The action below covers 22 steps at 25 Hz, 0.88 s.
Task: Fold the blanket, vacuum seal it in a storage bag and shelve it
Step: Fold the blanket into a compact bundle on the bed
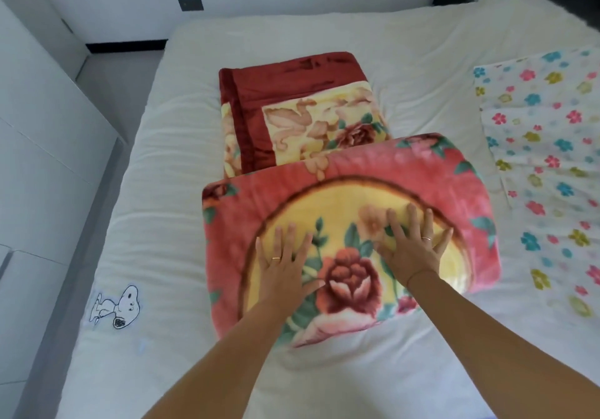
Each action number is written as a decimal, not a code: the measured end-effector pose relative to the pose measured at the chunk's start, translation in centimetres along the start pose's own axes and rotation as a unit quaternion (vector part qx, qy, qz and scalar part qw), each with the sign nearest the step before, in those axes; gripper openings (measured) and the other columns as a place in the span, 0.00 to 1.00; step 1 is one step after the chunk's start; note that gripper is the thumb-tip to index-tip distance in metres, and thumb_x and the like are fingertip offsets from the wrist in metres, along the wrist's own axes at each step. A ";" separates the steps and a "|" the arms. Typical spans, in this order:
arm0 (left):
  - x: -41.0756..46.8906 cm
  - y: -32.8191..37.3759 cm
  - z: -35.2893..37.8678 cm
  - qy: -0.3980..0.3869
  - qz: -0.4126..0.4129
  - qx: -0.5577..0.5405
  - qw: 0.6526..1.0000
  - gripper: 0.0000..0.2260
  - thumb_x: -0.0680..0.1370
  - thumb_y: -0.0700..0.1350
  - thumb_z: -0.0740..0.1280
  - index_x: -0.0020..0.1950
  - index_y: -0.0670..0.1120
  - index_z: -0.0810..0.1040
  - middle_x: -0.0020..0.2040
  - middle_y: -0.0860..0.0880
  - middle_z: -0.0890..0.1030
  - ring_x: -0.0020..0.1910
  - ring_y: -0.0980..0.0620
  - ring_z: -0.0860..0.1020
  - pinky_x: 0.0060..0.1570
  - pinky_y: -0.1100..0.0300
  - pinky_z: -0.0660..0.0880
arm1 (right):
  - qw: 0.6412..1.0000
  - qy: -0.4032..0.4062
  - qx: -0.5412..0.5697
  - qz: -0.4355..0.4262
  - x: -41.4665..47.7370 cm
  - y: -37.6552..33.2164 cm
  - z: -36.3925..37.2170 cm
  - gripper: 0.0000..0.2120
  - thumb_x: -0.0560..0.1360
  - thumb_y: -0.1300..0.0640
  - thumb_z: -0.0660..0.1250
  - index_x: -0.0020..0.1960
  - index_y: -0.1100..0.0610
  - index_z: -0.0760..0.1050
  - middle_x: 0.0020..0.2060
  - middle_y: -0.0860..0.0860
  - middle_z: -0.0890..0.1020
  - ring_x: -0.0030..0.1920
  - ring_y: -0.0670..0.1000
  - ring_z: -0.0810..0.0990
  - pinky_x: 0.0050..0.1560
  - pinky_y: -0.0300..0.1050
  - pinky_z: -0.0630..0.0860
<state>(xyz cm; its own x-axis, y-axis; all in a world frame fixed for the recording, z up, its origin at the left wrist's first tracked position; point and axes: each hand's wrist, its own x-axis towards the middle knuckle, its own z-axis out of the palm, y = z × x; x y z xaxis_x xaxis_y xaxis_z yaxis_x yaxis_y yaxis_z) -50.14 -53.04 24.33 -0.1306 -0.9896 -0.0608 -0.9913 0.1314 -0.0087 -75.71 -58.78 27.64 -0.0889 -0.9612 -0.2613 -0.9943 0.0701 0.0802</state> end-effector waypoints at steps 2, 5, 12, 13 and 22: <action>1.8 -0.6 -0.1 -0.010 -0.016 0.010 1.000 0.42 0.69 0.74 0.50 0.78 0.52 0.56 0.78 0.42 0.56 0.76 0.37 0.54 0.69 0.30 0.47 | 1.000 0.000 -0.003 0.010 2.2 -0.1 -0.4 0.36 0.73 0.28 0.38 0.76 0.40 0.35 0.77 0.49 0.34 0.75 0.60 0.32 0.66 0.74 0.33; 4.8 -2.1 0.5 -0.001 -0.057 0.013 0.998 0.42 0.70 0.75 0.50 0.78 0.52 0.57 0.77 0.42 0.57 0.76 0.38 0.54 0.69 0.30 0.47 | 1.000 -0.008 -0.011 0.023 7.0 0.1 -1.8 0.37 0.71 0.26 0.37 0.76 0.39 0.35 0.77 0.48 0.35 0.76 0.61 0.34 0.67 0.75 0.38; 9.5 -3.4 4.2 -0.010 -0.105 -0.041 0.994 0.38 0.74 0.73 0.42 0.78 0.54 0.53 0.78 0.45 0.54 0.76 0.38 0.52 0.66 0.27 0.45 | 0.999 -0.025 0.009 0.029 11.7 1.2 1.4 0.35 0.72 0.27 0.37 0.76 0.38 0.36 0.77 0.47 0.37 0.76 0.60 0.37 0.70 0.73 0.45; 9.7 -3.3 4.9 -0.011 -0.105 -0.047 0.993 0.38 0.74 0.73 0.41 0.78 0.54 0.52 0.78 0.45 0.53 0.76 0.39 0.52 0.66 0.27 0.45 | 0.999 -0.021 0.011 0.031 11.9 1.2 2.1 0.35 0.72 0.28 0.36 0.76 0.38 0.36 0.77 0.47 0.37 0.76 0.60 0.37 0.70 0.73 0.45; 14.3 -4.6 8.1 -0.025 -0.133 -0.073 0.988 0.34 0.75 0.70 0.39 0.78 0.56 0.48 0.78 0.47 0.54 0.77 0.43 0.52 0.67 0.28 0.49 | 0.999 0.032 0.007 0.023 17.2 -0.5 5.1 0.36 0.72 0.30 0.32 0.77 0.41 0.40 0.78 0.50 0.41 0.77 0.62 0.40 0.69 0.74 0.43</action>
<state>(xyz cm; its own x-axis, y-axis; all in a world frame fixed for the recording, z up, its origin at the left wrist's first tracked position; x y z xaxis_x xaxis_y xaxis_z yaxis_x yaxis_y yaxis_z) -47.32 -67.27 15.39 0.1331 -0.9833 -0.1245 -0.9827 -0.1472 0.1120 -77.07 -74.02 18.16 -0.1303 -0.9720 -0.1956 -0.9901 0.1171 0.0776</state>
